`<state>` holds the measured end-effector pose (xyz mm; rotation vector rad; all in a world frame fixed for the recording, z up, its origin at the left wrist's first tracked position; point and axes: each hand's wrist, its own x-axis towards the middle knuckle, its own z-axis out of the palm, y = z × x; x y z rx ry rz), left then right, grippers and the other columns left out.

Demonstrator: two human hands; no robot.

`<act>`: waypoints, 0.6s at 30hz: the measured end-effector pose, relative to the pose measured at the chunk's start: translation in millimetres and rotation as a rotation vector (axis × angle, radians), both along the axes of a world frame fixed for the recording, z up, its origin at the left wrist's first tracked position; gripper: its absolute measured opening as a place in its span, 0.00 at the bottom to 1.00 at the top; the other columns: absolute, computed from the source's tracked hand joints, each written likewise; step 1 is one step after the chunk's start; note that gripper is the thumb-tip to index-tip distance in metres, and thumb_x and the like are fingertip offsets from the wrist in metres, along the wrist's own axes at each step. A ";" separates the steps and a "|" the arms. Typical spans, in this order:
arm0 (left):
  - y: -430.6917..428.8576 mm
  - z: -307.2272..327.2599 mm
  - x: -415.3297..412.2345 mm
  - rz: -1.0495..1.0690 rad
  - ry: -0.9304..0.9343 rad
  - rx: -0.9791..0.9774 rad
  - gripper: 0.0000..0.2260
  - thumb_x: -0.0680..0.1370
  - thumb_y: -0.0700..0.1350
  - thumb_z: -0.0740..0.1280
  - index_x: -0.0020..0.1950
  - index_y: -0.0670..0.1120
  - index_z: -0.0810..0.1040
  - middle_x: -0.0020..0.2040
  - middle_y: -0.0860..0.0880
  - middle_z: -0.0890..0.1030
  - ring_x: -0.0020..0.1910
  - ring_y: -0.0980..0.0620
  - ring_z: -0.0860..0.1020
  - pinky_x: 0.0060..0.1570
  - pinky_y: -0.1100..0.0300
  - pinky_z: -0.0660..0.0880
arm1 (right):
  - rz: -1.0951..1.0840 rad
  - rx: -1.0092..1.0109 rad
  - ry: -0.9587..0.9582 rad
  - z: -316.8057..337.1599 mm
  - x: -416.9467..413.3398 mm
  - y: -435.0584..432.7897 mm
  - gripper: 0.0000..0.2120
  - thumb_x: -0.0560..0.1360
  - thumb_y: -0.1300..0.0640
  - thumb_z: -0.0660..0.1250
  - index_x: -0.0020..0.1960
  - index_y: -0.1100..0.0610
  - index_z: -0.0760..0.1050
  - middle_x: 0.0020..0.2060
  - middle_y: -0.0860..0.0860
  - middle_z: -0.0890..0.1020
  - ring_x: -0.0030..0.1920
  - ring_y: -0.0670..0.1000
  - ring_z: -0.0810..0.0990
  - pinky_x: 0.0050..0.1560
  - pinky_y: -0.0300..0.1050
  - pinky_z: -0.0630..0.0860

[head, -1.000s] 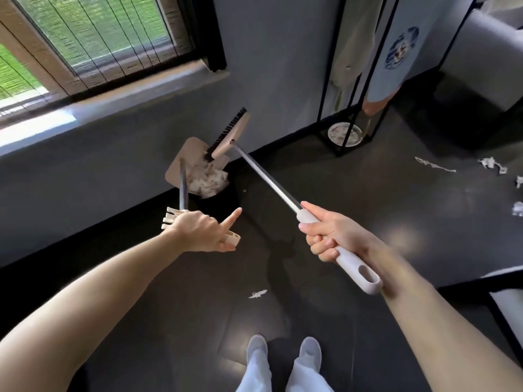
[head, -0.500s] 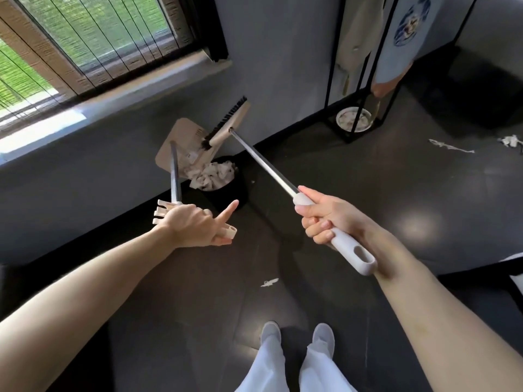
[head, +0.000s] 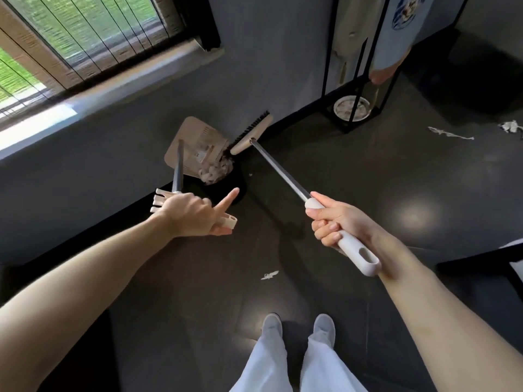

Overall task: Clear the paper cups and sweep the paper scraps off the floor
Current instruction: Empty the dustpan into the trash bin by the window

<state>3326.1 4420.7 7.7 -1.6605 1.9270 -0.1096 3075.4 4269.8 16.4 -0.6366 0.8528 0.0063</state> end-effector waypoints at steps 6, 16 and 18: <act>8.2 2.9 8.9 -0.120 0.033 -0.255 0.36 0.75 0.66 0.49 0.70 0.41 0.68 0.19 0.48 0.71 0.14 0.51 0.69 0.20 0.67 0.56 | -0.022 0.008 -0.035 6.0 0.2 -4.2 0.28 0.80 0.64 0.58 0.77 0.48 0.57 0.27 0.50 0.65 0.18 0.41 0.63 0.17 0.30 0.62; -8.4 -11.3 4.5 0.058 0.182 -0.209 0.32 0.80 0.66 0.44 0.77 0.49 0.61 0.33 0.46 0.82 0.27 0.45 0.80 0.25 0.55 0.77 | -0.020 -0.007 0.008 -14.8 -8.0 2.6 0.30 0.80 0.65 0.59 0.77 0.48 0.56 0.26 0.50 0.64 0.18 0.41 0.63 0.16 0.31 0.63; -14.2 10.9 14.7 0.184 0.232 -0.222 0.32 0.79 0.67 0.48 0.79 0.54 0.50 0.50 0.44 0.84 0.43 0.42 0.83 0.40 0.47 0.80 | -0.037 0.004 0.020 -17.1 -8.9 6.4 0.30 0.80 0.65 0.59 0.77 0.48 0.56 0.26 0.50 0.65 0.18 0.41 0.63 0.17 0.31 0.63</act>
